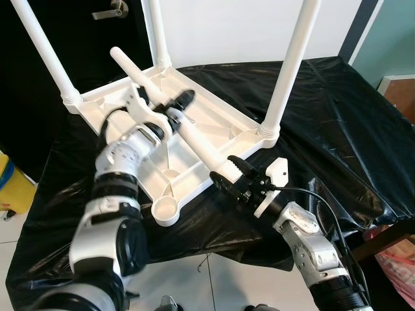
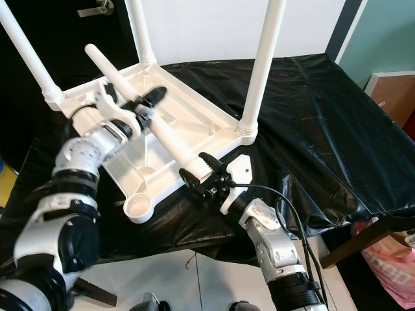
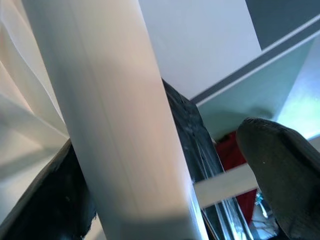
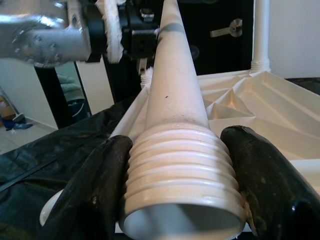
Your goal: Building children table
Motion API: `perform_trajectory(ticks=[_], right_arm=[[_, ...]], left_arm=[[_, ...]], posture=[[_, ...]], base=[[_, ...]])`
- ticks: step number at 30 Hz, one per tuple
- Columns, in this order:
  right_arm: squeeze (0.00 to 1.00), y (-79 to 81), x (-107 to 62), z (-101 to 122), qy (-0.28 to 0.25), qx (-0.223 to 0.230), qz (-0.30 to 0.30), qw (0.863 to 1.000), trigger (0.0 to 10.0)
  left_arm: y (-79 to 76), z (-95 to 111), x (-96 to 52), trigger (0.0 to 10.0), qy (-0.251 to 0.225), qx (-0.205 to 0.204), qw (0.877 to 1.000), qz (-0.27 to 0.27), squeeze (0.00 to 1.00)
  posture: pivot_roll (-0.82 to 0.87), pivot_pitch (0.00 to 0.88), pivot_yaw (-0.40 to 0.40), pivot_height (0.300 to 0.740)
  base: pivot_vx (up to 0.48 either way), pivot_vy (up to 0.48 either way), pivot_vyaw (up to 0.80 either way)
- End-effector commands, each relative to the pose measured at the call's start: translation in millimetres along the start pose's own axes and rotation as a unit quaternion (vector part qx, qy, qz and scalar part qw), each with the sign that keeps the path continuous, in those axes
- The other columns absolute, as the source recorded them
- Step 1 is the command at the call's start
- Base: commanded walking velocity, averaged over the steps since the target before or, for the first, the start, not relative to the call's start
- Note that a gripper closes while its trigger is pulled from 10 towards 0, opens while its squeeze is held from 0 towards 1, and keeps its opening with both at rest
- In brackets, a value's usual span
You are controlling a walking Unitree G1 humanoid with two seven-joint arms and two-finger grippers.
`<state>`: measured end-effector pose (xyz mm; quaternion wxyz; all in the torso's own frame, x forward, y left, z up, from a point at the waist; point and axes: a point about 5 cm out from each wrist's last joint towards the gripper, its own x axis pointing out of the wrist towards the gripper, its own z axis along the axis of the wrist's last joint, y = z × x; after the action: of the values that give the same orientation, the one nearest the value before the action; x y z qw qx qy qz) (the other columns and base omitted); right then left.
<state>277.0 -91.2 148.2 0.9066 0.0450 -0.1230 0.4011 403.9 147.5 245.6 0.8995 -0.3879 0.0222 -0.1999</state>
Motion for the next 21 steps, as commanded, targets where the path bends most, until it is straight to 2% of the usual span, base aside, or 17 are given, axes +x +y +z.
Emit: perform_trajectory(ticks=[1, 4, 5, 6, 7, 11, 21], right_arm=[[0.0, 4.0, -1.0, -3.6, 0.012, 0.004, 0.011, 1.0, 10.0], [0.0, 3.8, -1.7, -3.3, 0.016, 0.003, 0.009, 1.0, 10.0], [0.0, 4.0, -1.5, -2.8, 0.016, 0.005, 0.01, 1.0, 10.0], [0.0, 4.0, -1.5, -2.8, 0.016, 0.005, 0.01, 1.0, 10.0], [0.0, 4.1, -1.2, -2.6, 0.016, 0.005, 0.01, 1.0, 10.0], [0.0, 3.3, -0.2, -1.5, 0.014, 0.006, 0.011, 1.0, 10.0], [0.0, -4.6, -3.6, 1.1, 0.011, 0.006, -0.02, 1.0, 10.0]], left_arm=[[-4.2, 2.4, 0.9, 10.0, -0.004, 0.006, 0.999, -0.046, 0.0], [-2.9, 5.0, 1.8, 10.0, -0.005, 0.005, 0.999, -0.039, 0.0], [-1.9, 3.2, 2.3, 6.3, -0.004, 0.003, 0.999, -0.037, 0.0], [-1.9, 3.2, 2.3, 6.3, -0.004, 0.003, 0.999, -0.037, 0.0], [-1.8, -1.5, 2.3, 0.0, 0.0, -0.002, 0.999, -0.041, 0.0], [-1.2, -11.6, 2.4, 0.0, 0.008, -0.009, 0.999, -0.042, 0.0], [0.6, -12.7, 2.9, 0.0, 0.018, -0.026, 0.998, -0.05, 0.0]], posture=[[-0.15, 0.0, 0.002, 0.74], [-0.15, 0.0, 0.002, 0.74], [-0.15, 0.0, 0.0, 0.74], [-0.15, 0.0, 0.0, 0.74], [-0.15, 0.0, -0.001, 0.74], [-0.14, 0.0, -0.001, 0.74], [-0.14, 0.0, -0.003, 0.74]], base=[[0.0, 0.0, 0.0], [0.0, 0.0, 0.0], [0.0, 0.0, 0.0], [0.0, 0.0, 0.0], [0.0, 0.0, 0.0], [0.0, 0.0, 0.0], [0.0, 0.0, 0.0]])
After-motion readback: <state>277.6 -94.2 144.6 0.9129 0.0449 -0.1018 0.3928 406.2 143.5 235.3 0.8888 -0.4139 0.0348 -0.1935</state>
